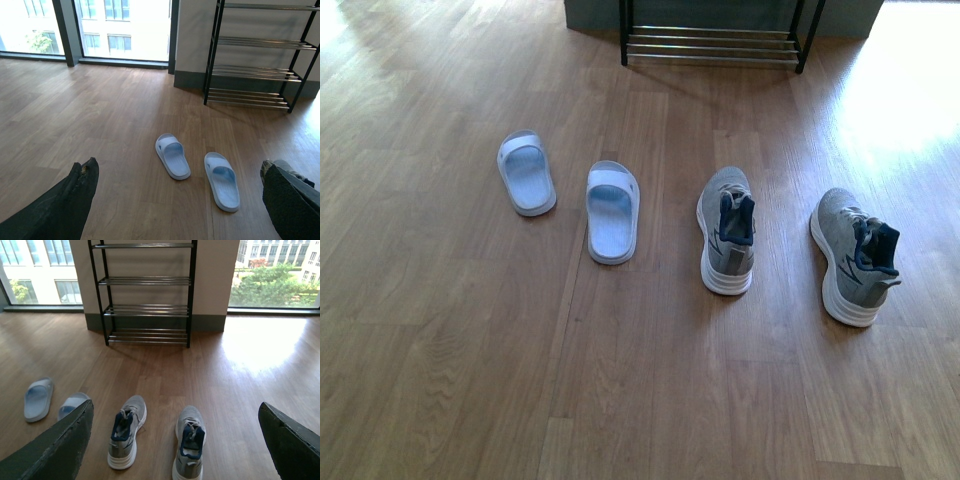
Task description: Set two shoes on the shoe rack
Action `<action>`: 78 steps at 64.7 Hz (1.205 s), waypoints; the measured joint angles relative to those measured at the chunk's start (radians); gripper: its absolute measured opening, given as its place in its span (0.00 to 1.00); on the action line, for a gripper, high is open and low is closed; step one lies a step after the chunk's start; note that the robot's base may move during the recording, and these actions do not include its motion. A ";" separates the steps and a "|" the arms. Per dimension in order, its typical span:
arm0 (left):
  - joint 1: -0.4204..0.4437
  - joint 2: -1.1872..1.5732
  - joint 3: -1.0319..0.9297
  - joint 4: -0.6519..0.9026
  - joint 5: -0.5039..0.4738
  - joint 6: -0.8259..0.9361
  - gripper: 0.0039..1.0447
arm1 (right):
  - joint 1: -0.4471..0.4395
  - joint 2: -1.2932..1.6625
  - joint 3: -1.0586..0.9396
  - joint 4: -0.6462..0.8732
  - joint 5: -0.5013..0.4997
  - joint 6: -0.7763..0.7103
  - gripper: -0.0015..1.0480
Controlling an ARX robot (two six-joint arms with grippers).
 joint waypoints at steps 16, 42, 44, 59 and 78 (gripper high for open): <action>0.000 0.000 0.000 0.000 0.000 0.000 0.91 | 0.000 0.000 0.000 0.000 0.000 0.000 0.91; 0.000 0.000 0.000 0.000 0.000 0.000 0.91 | 0.000 0.000 0.000 0.000 0.000 0.000 0.91; 0.000 0.000 0.000 0.000 0.000 0.000 0.91 | 0.000 0.000 0.000 0.000 0.000 0.000 0.91; 0.000 0.000 0.000 0.000 0.000 0.000 0.91 | 0.000 0.000 0.000 0.000 0.000 0.000 0.91; 0.000 0.000 0.000 0.000 0.000 0.000 0.91 | -0.053 0.097 0.016 0.002 -0.099 0.057 0.91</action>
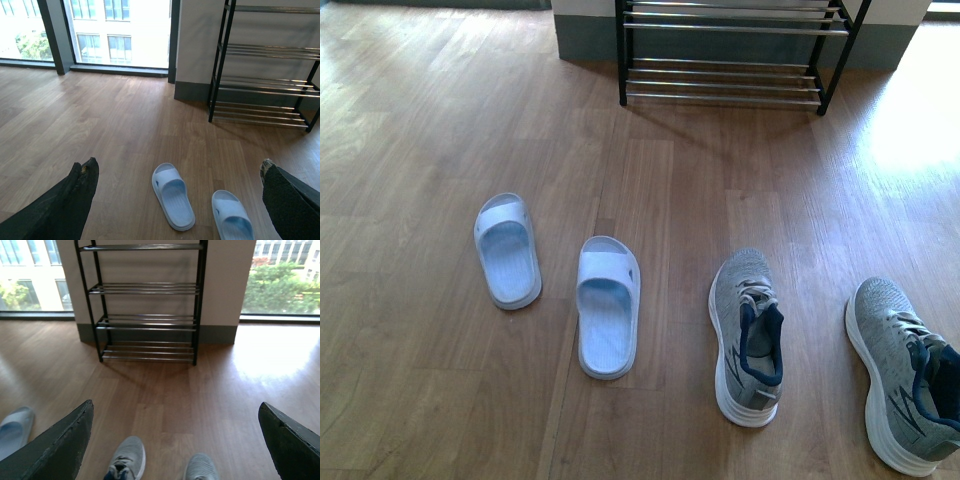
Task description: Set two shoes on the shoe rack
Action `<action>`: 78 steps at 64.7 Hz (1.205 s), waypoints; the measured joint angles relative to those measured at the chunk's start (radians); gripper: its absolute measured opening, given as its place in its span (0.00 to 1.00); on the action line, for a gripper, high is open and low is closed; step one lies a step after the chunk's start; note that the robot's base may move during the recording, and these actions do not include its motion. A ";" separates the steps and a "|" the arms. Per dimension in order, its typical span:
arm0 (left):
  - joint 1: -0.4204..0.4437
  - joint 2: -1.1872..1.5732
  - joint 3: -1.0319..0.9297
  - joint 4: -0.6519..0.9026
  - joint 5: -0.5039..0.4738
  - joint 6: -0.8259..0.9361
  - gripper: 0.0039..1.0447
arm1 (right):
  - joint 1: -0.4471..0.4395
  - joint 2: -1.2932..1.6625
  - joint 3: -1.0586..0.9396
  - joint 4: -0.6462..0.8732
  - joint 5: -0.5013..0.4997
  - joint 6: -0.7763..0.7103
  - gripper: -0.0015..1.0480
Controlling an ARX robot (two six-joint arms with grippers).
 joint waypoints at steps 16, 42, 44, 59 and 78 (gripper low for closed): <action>0.000 0.000 0.000 0.000 0.000 0.000 0.91 | -0.188 0.864 0.167 0.422 -0.024 0.002 0.91; 0.000 0.000 0.000 0.000 0.000 0.000 0.91 | -0.280 1.952 0.492 0.649 0.074 -0.201 0.91; 0.000 0.000 0.000 0.000 0.000 0.000 0.91 | -0.284 2.002 0.516 0.642 0.078 -0.216 0.91; 0.000 0.000 0.000 0.000 0.000 0.000 0.91 | -0.304 2.259 0.702 0.558 0.114 -0.268 0.91; 0.000 0.000 0.000 0.000 0.000 0.000 0.91 | -0.314 2.398 0.823 0.497 0.119 -0.271 0.91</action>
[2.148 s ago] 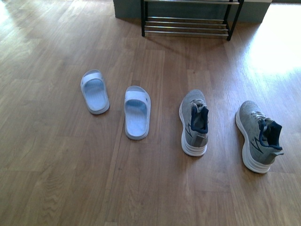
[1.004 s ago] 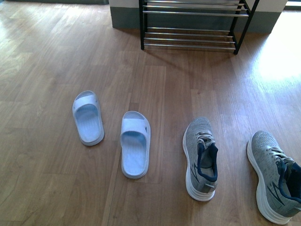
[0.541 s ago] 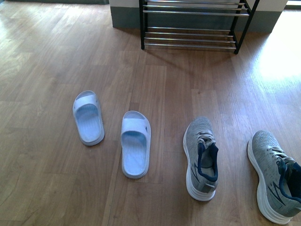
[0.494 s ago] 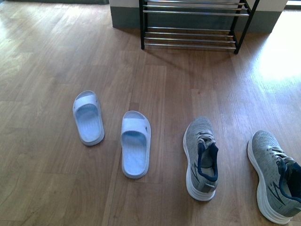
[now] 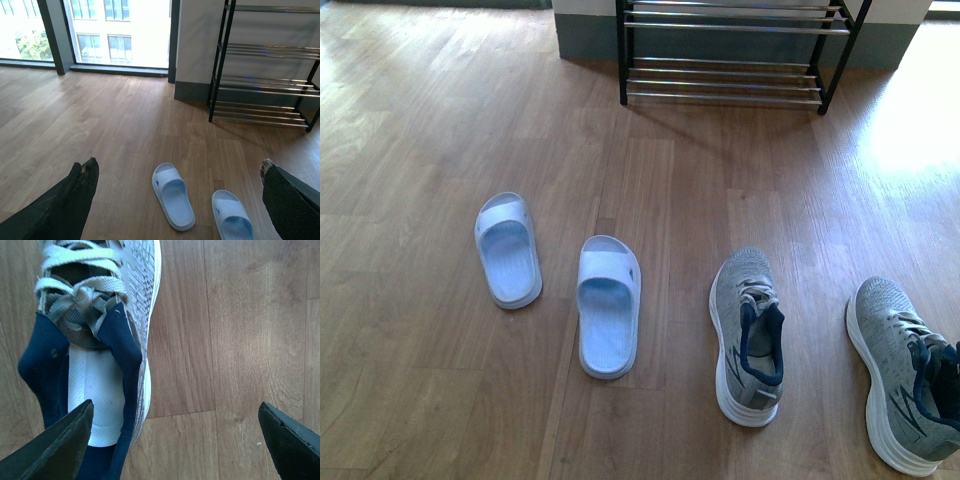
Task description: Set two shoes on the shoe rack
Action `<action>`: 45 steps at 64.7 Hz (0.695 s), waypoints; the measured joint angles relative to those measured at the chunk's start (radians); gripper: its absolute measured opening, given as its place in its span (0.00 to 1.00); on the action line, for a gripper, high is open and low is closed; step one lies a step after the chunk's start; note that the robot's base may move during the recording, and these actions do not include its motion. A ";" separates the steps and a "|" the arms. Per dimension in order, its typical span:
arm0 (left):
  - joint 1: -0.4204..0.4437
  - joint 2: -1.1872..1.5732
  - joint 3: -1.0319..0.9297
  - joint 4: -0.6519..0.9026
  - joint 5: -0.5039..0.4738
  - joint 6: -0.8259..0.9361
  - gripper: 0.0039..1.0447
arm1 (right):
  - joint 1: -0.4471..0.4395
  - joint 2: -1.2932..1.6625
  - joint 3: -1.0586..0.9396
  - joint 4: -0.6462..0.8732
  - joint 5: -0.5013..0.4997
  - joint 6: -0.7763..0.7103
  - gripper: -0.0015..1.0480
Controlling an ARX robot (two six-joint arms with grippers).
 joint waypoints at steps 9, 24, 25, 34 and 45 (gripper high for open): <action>0.000 0.000 0.000 0.000 0.000 0.000 0.91 | 0.001 0.054 0.035 -0.010 0.003 0.000 0.91; 0.000 0.000 0.000 0.000 0.000 0.000 0.91 | 0.002 0.122 0.084 -0.020 0.016 0.000 0.91; 0.000 0.000 0.000 0.000 0.000 0.000 0.91 | 0.002 0.124 0.085 -0.020 0.016 0.000 0.91; 0.000 0.000 0.000 0.000 0.000 0.000 0.91 | 0.002 0.154 0.111 -0.014 0.015 0.001 0.91; 0.000 0.000 0.000 0.000 0.000 0.000 0.91 | 0.003 0.185 0.134 0.003 0.021 0.013 0.84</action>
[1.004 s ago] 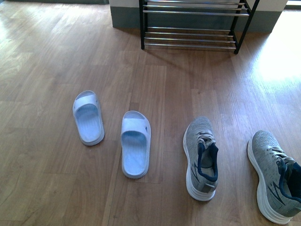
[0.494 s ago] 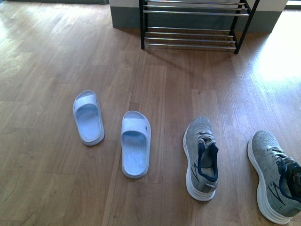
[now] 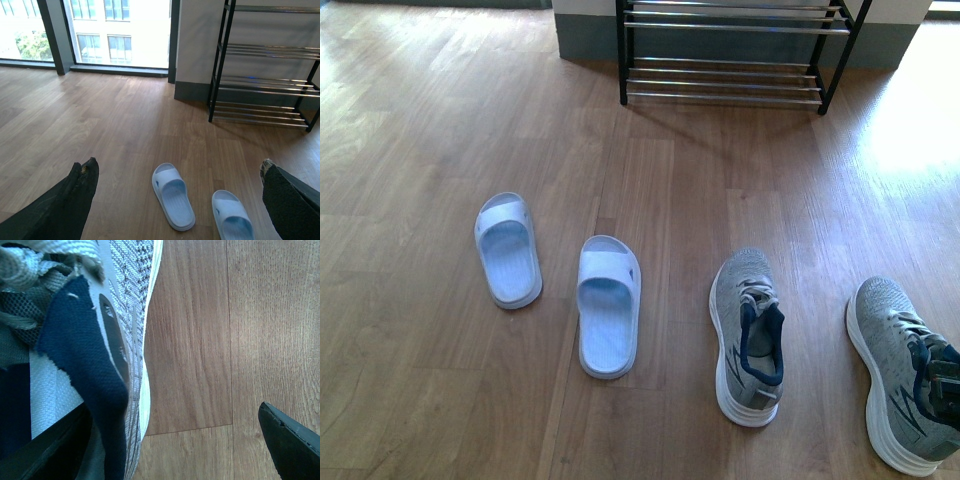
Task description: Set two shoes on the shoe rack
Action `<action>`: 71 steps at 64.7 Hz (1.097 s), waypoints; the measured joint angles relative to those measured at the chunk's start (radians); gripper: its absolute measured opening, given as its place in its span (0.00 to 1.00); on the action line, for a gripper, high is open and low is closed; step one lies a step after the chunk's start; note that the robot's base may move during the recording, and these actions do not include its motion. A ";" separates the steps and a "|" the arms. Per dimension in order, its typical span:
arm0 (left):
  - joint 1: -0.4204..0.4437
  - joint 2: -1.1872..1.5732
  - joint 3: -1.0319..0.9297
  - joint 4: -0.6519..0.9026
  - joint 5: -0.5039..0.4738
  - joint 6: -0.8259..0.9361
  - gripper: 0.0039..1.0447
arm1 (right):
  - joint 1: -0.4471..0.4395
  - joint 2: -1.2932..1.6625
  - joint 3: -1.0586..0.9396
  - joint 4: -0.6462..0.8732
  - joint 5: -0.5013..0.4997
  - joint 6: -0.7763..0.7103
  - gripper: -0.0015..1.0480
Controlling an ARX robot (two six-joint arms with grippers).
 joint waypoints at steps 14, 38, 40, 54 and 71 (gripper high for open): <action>0.000 0.000 0.000 0.000 0.000 0.000 0.91 | 0.001 0.000 0.003 0.000 -0.020 0.000 0.52; 0.000 0.000 0.000 0.000 0.000 0.000 0.91 | -0.002 0.000 0.009 0.022 -0.058 -0.002 0.02; 0.000 0.000 0.000 0.000 0.000 0.000 0.91 | -0.002 -0.002 0.005 0.030 -0.058 -0.001 0.01; 0.000 0.000 0.000 0.000 0.000 0.000 0.91 | 0.014 -0.122 -0.126 0.157 -0.076 0.043 0.01; 0.000 0.000 0.000 0.000 0.000 0.000 0.91 | 0.027 -0.711 -0.468 0.149 -0.247 0.167 0.01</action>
